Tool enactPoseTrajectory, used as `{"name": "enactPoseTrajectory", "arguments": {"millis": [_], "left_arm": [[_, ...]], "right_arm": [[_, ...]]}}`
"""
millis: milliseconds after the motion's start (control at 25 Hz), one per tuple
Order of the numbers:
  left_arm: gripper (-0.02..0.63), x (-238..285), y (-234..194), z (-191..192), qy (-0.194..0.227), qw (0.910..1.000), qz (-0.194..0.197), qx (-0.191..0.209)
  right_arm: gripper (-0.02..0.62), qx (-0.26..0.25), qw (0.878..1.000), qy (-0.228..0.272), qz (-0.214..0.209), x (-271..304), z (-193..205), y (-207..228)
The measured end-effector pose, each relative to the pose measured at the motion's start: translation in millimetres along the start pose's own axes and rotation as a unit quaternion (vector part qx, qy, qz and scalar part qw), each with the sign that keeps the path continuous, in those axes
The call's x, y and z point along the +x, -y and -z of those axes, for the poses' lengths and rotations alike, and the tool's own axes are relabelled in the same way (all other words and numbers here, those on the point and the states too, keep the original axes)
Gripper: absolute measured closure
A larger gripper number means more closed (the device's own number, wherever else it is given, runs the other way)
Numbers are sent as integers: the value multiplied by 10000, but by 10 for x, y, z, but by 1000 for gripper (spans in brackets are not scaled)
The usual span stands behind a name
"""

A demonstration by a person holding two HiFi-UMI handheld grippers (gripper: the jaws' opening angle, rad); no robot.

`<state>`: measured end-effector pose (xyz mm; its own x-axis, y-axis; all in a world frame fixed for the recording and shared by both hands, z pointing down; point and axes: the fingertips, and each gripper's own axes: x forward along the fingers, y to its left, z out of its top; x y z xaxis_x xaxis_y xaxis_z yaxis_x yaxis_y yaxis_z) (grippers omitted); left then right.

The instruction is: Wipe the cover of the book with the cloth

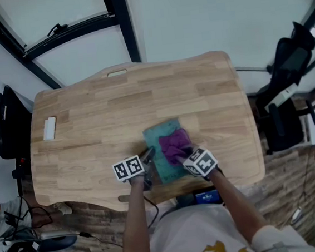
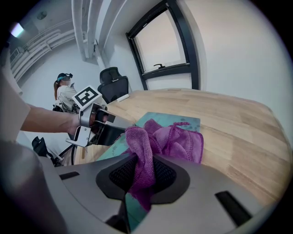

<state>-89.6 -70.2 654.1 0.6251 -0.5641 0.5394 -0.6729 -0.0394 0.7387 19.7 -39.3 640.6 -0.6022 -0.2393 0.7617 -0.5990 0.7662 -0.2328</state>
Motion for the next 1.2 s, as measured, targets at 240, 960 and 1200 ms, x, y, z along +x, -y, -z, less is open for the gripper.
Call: {"name": "enactPoseTrajectory", "arguments": {"millis": [240, 960, 1200], "left_arm": [[485, -16, -3, -6, -11, 10000, 0, -18], [485, -23, 15, -5, -46, 10000, 31, -72], [485, 8, 37, -14, -60, 10000, 34, -68]], "right_arm": [[523, -12, 10000, -69, 29, 23, -89, 39], [523, 146, 9999, -36, 1, 139, -348, 225], [523, 139, 9998, -19, 144, 171, -414, 361]]}}
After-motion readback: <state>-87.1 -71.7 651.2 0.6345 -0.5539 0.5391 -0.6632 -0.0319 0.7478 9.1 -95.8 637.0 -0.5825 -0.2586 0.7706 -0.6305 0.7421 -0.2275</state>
